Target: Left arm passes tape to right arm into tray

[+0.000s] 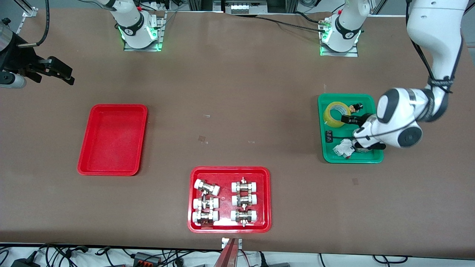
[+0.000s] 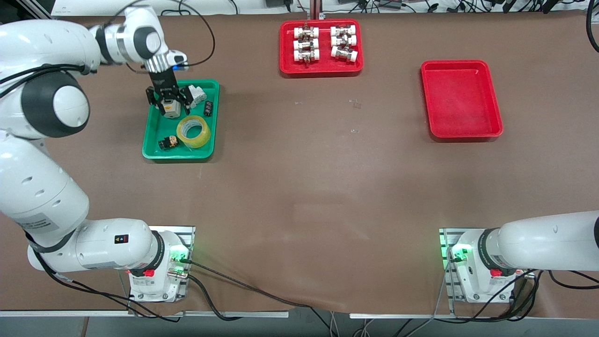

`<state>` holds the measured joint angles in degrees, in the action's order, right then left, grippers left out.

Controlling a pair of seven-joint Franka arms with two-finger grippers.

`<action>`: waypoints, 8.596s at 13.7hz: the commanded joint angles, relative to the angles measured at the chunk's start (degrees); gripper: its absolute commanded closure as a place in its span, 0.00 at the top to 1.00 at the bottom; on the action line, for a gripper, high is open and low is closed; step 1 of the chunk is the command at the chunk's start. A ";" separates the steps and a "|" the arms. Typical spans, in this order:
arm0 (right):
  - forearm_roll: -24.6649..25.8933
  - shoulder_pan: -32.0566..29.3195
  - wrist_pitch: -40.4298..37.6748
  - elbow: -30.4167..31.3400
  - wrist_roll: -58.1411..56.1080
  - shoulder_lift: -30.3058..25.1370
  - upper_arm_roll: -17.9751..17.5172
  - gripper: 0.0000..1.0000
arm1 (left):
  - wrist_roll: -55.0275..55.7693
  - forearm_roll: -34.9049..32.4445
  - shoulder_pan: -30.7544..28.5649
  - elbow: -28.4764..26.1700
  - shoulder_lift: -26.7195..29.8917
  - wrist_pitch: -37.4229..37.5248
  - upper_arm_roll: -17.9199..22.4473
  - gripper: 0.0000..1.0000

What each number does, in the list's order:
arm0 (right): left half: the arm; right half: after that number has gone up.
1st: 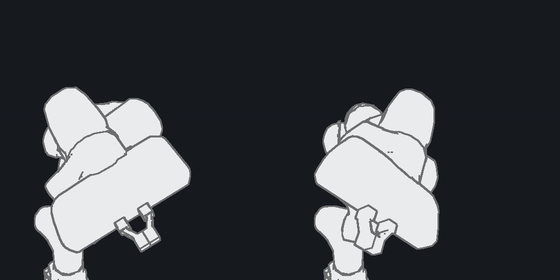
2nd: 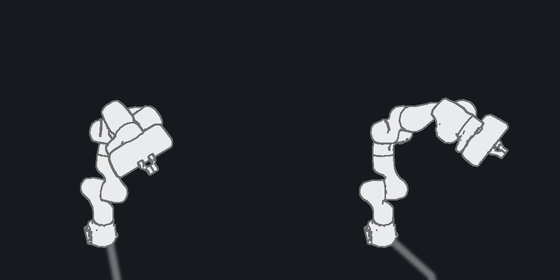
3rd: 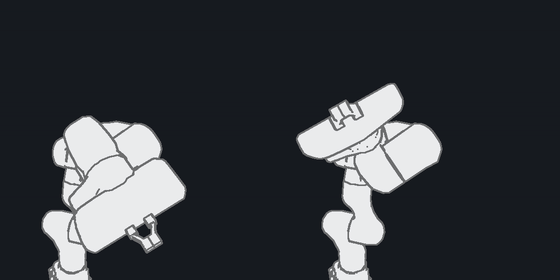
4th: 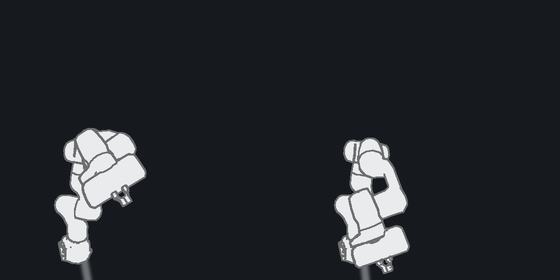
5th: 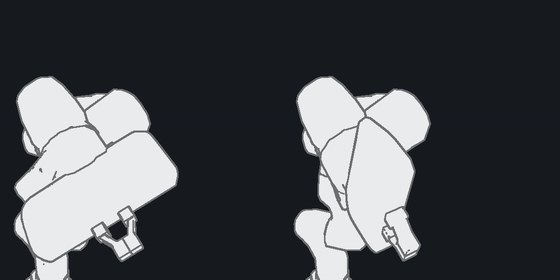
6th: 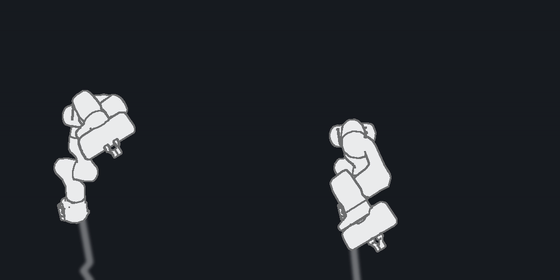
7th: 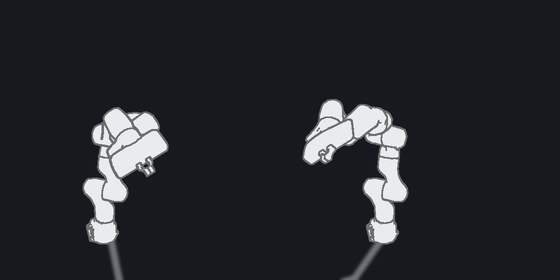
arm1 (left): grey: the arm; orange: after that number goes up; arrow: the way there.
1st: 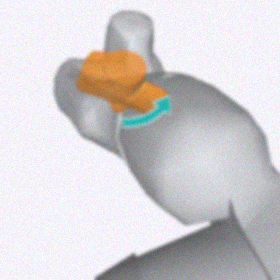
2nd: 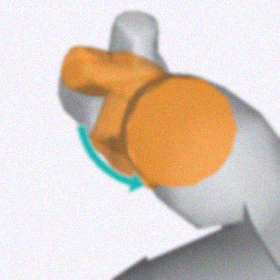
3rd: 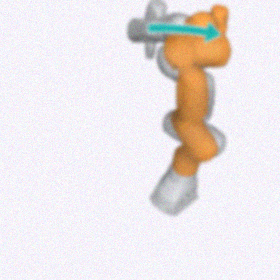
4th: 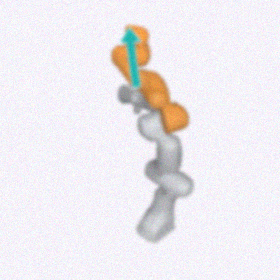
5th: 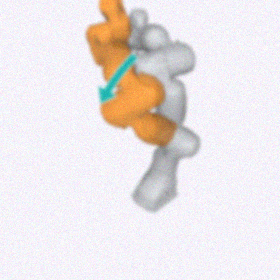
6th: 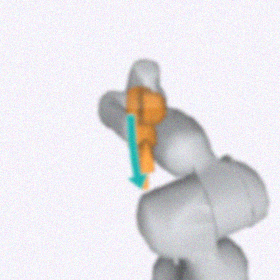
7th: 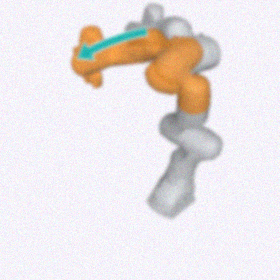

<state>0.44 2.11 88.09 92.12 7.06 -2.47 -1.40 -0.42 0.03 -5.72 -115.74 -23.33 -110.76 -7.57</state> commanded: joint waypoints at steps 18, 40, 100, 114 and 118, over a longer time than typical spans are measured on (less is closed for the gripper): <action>-0.08 -0.53 -0.82 -0.71 -0.91 -0.08 -0.27 1.00 | -0.90 -0.12 -0.08 -6.53 3.81 -0.89 -0.69 0.01; -16.29 -3.50 -8.54 -0.45 -12.76 6.75 0.08 1.00 | 32.10 28.01 23.00 39.19 -10.15 0.69 -8.43 0.02; -30.15 -19.25 9.37 1.57 -65.06 41.57 0.34 0.22 | 20.11 -9.00 1.59 45.64 0.02 32.37 -8.95 1.00; -10.11 -11.34 18.96 1.57 -66.30 35.07 0.26 1.00 | 13.78 -5.48 -3.15 21.17 15.68 14.16 -8.78 1.00; -8.88 -8.89 18.52 1.93 -61.06 29.30 0.43 1.00 | 15.45 -5.22 -3.07 23.63 14.45 15.91 -9.13 1.00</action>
<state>-10.39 -8.84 106.70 92.66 -58.06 31.84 -1.26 15.15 -6.36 -8.48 -94.89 -7.83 -96.65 -16.44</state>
